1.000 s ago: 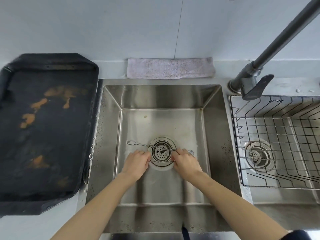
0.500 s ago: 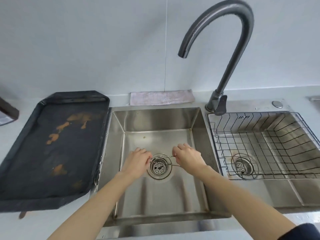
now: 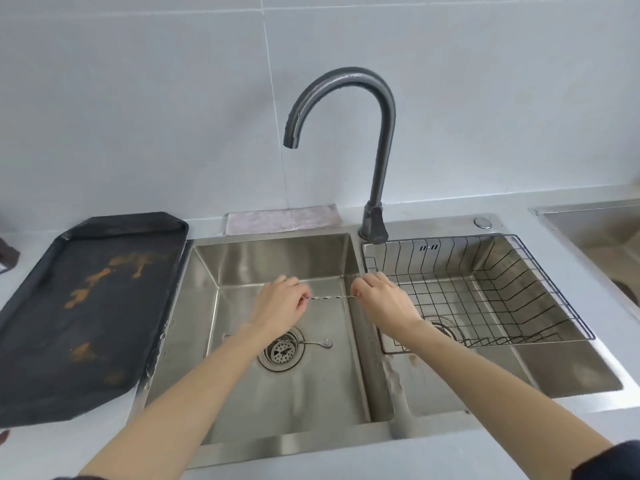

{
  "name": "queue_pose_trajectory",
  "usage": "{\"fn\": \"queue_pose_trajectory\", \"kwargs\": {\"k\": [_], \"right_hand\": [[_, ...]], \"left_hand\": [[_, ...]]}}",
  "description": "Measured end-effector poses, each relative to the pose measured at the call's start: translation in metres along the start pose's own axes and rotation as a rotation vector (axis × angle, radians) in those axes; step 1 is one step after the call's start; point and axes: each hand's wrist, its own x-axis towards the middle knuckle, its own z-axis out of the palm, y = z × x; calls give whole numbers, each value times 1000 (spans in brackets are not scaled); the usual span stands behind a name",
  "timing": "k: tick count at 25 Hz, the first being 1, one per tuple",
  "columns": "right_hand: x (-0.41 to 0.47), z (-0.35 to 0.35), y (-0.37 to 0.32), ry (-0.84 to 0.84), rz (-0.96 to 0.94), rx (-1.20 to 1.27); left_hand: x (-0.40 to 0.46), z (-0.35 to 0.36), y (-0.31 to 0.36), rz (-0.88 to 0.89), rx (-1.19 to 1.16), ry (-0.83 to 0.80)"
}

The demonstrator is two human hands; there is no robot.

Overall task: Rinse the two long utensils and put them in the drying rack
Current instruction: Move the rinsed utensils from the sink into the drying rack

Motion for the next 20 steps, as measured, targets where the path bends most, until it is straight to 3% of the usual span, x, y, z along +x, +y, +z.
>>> {"fn": "queue_pose_trajectory", "kwargs": {"k": [12, 20], "right_hand": [[-40, -40, 131, 0, 47, -67], [-40, -41, 193, -38, 137, -60]], "left_hand": [[55, 22, 129, 79, -2, -30], [99, 39, 176, 134, 35, -126]]}}
